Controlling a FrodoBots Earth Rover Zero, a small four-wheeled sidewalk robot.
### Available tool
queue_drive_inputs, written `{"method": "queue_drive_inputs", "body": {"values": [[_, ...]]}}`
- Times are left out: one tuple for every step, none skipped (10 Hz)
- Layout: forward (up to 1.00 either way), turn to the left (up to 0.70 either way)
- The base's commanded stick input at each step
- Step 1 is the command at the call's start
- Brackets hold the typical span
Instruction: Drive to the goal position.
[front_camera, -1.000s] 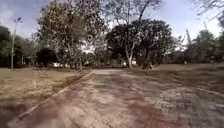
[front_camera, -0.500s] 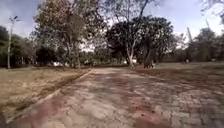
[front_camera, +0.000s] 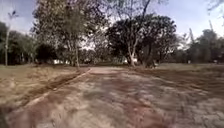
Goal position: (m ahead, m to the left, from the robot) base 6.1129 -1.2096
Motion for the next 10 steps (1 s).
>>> {"method": "queue_drive_inputs", "body": {"values": [[0.85,0.0],[0.85,0.0],[0.85,0.0],[0.85,0.0],[0.85,0.0],[0.85,0.0],[0.85,0.0],[0.85,0.0],[0.85,0.0],[0.85,0.0]]}}
